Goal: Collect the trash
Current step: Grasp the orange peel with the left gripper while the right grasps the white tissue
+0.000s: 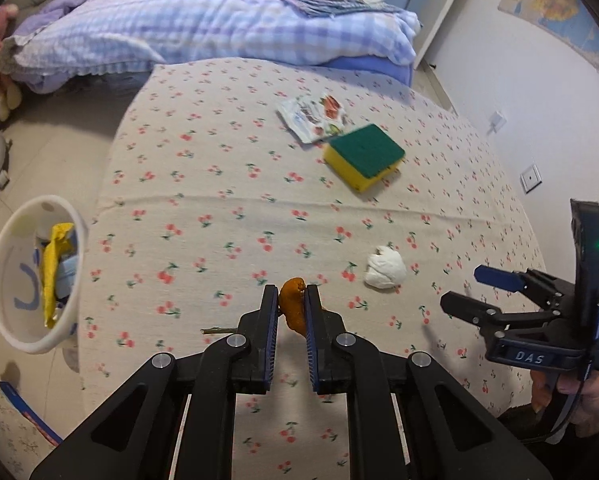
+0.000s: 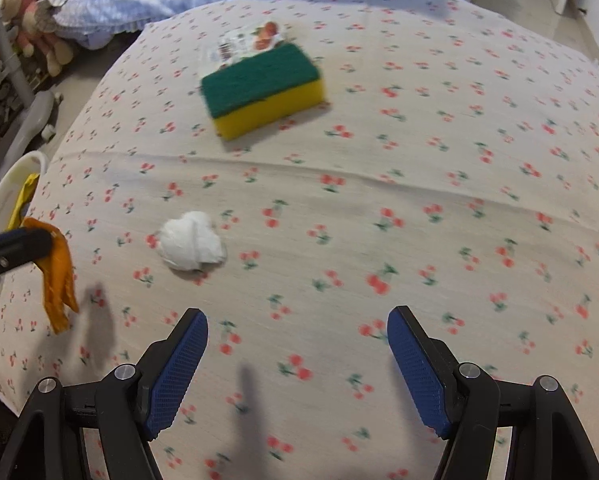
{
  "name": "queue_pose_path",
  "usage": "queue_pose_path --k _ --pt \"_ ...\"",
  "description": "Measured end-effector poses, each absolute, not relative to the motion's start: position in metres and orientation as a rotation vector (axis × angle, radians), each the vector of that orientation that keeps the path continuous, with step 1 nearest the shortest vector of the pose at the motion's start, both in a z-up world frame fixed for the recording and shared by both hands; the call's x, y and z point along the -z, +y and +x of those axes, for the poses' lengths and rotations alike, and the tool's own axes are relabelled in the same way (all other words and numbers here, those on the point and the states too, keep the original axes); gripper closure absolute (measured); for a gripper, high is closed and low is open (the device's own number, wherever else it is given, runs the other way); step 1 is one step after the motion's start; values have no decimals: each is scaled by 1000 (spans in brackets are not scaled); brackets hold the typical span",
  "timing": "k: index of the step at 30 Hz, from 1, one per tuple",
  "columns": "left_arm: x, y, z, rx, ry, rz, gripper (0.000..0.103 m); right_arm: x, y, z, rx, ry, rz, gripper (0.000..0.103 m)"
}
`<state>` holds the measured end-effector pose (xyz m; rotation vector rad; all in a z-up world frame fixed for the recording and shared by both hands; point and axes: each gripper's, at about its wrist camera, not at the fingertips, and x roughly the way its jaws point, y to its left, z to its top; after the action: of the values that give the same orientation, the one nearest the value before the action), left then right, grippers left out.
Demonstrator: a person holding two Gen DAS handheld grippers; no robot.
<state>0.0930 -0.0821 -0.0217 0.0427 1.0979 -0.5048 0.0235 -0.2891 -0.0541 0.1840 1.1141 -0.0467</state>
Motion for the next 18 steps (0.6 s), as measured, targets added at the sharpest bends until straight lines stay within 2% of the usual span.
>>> queue_pose_path --k 12,18 --pt "15 -25 103 423 1077 -16 90 73 -242 64 -11 1163 140 26" --pt "12 -3 106 396 1074 -41 90 79 -236 77 1 1168 139 40"
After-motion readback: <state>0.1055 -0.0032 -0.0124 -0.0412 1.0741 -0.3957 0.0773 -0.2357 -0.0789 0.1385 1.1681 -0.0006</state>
